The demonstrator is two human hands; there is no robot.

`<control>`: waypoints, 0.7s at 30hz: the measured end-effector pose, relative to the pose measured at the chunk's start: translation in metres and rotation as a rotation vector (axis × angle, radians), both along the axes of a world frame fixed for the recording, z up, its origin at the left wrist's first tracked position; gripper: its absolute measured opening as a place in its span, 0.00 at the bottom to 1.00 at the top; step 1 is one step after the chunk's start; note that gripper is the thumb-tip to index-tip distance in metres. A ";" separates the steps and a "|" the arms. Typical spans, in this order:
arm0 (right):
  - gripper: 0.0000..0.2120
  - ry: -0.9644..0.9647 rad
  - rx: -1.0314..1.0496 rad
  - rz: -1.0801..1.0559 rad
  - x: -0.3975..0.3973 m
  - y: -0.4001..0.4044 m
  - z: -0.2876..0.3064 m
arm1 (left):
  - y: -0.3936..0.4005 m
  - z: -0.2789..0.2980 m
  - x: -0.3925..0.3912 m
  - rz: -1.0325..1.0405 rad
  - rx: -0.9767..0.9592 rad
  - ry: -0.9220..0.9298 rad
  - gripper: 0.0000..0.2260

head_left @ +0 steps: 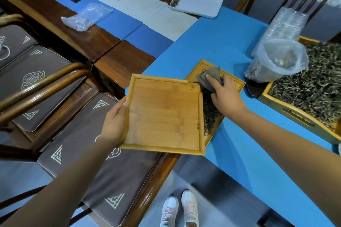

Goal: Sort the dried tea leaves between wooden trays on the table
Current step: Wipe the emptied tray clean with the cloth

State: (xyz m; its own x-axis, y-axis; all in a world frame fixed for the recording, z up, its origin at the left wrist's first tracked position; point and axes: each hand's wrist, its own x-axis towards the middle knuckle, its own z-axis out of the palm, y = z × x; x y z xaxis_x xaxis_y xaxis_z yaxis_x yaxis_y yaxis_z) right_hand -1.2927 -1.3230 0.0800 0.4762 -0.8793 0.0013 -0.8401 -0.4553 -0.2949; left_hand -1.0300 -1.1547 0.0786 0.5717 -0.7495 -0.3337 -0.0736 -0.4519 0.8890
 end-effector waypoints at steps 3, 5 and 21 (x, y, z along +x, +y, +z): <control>0.25 -0.069 -0.014 0.055 -0.003 0.002 0.005 | -0.002 -0.001 0.001 -0.044 0.025 -0.024 0.16; 0.24 -0.060 0.006 0.168 -0.005 0.003 0.007 | -0.004 -0.001 0.000 -0.060 0.029 -0.035 0.17; 0.24 0.210 -0.022 0.078 -0.010 0.001 -0.001 | 0.008 -0.002 0.014 -0.064 0.005 -0.055 0.15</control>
